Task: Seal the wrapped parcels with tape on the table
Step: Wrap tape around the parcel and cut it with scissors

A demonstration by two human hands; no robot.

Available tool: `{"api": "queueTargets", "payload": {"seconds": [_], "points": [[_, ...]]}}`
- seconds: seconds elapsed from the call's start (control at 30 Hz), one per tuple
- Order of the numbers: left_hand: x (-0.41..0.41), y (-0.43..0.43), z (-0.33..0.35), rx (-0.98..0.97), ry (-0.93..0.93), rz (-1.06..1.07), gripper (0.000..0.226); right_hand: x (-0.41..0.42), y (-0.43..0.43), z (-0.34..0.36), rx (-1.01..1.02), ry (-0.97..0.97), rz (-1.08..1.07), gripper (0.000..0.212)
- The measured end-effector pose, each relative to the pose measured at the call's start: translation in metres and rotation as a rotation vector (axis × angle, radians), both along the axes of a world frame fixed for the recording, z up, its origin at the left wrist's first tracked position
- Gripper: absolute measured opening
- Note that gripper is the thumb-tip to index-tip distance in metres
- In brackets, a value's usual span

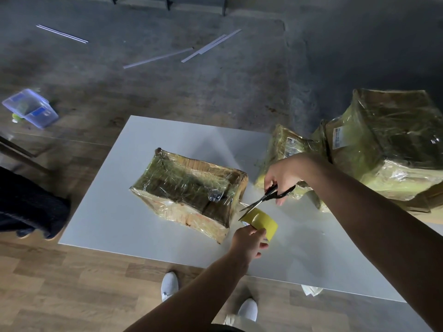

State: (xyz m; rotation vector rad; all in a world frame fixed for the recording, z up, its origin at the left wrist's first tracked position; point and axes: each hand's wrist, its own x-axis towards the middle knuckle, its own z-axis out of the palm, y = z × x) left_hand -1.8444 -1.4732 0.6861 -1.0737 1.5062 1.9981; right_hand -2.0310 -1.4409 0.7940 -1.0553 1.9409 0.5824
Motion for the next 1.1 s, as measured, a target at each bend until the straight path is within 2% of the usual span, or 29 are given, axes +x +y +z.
{"api": "queueTargets", "payload": {"seconds": [0.17, 0.33, 0.47, 0.63, 0.8, 0.9, 1.0, 1.1], "points": [[0.001, 0.000, -0.004, -0.004, -0.016, -0.010, 0.009, 0.003, -0.003, -0.004, -0.005, -0.038, 0.016, 0.049], [0.000, -0.001, -0.005, -0.028, -0.020, -0.013, 0.025, 0.002, -0.002, -0.007, -0.014, -0.028, 0.015, 0.047], [-0.003, -0.003, -0.006, -0.040, -0.014, -0.026, 0.010, 0.002, -0.002, -0.005, -0.039, -0.009, 0.011, 0.042], [-0.001, -0.004, -0.008, -0.117, -0.006, -0.093, 0.020, 0.005, -0.005, 0.000, -0.035, 0.003, 0.051, 0.040], [-0.001, -0.003, -0.007, -0.189, -0.025, -0.163, 0.008, 0.006, -0.005, 0.001, -0.039, 0.019, 0.058, 0.037], [0.001, 0.004, -0.007, -0.158, -0.052, -0.216, 0.009, 0.006, -0.005, -0.001, -0.082, 0.026, 0.025, 0.033], [0.003, 0.010, -0.006, -0.150, -0.028, -0.228, 0.008, 0.008, -0.005, -0.001, -0.049, 0.036, 0.008, 0.043], [0.002, 0.012, -0.003, -0.148, -0.003, -0.255, 0.020, 0.014, 0.002, -0.002, 0.040, 0.049, -0.018, 0.061]]}}
